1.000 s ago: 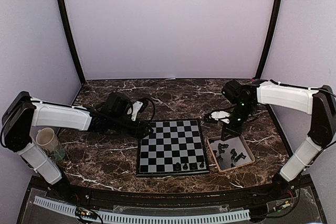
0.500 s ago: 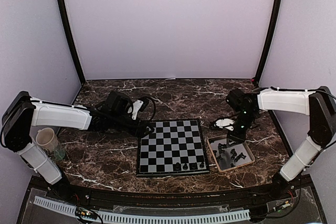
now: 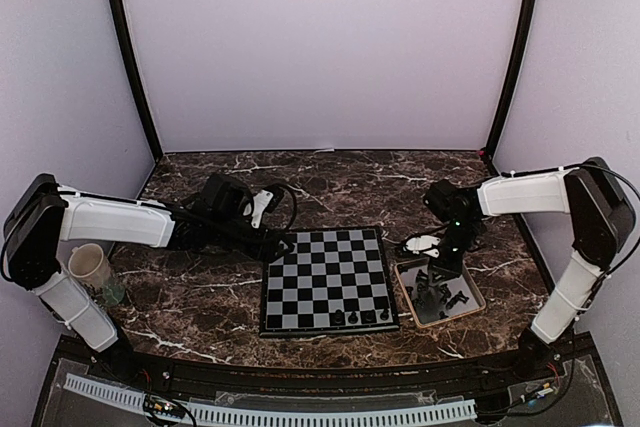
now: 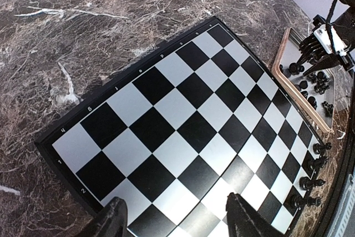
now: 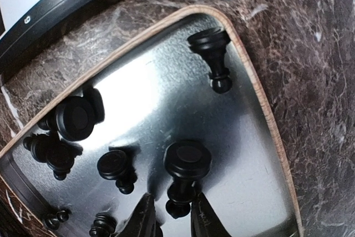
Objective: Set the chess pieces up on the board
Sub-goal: Pick up the king from the storage box.
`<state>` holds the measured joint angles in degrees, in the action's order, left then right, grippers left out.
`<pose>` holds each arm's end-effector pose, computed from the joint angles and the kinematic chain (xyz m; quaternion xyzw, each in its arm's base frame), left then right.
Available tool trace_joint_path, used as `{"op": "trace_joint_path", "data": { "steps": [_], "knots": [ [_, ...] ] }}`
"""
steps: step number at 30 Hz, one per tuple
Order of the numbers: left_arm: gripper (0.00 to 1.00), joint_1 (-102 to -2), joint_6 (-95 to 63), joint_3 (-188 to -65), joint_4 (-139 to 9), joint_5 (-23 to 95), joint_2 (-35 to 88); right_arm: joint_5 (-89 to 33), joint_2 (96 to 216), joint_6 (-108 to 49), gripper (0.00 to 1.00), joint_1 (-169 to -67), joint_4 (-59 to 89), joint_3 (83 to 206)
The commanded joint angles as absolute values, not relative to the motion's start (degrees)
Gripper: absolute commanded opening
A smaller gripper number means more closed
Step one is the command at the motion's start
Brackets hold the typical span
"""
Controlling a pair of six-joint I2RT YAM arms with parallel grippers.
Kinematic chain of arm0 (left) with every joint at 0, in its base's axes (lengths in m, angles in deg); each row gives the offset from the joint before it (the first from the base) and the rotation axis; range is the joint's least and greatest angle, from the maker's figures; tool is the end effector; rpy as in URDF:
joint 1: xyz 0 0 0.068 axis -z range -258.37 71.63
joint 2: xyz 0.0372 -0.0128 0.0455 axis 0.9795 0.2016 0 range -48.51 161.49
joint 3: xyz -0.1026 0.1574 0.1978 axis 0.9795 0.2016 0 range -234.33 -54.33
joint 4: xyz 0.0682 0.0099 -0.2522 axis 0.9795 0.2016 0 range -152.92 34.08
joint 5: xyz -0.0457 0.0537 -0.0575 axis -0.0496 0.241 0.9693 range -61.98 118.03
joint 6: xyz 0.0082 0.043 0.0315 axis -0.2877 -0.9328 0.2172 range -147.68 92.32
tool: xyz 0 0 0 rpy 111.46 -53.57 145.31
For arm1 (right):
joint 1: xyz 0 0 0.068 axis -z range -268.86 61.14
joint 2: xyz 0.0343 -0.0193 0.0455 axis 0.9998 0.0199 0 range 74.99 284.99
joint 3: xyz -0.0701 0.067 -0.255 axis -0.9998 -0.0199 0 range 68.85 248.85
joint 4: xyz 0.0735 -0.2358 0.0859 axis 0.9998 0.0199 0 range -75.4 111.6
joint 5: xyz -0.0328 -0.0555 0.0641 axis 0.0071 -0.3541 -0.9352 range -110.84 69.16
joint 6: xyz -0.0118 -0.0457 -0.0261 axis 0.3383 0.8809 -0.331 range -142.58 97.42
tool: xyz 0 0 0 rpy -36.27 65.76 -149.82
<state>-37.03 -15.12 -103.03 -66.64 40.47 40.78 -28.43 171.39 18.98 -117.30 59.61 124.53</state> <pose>0.2419 -0.2231 0.1984 0.2679 0.8492 -0.2880 0.3524 0.2461 0.1387 0.1525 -0.5740 0.8153 0.0616 0.0445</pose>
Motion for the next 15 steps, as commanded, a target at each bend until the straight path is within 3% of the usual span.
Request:
{"op": "trace_joint_path", "data": {
  "steps": [1, 6, 15],
  "knots": [
    [0.63, -37.1, -15.5, -104.4, -66.6, 40.9, 40.7, -28.5, 172.6, 19.9, 0.19, -117.1, 58.4, 123.2],
    [0.63, -37.1, -15.7, -104.9, -66.6, 41.1, 40.9, -29.0, 170.8, 19.5, 0.12, -117.1, 59.7, 123.7],
    [0.63, -35.8, -18.1, -107.7, -63.7, 43.0, 40.3, -35.0, 168.1, 16.1, 0.10, -117.7, 67.9, 133.8]
  ]
}}
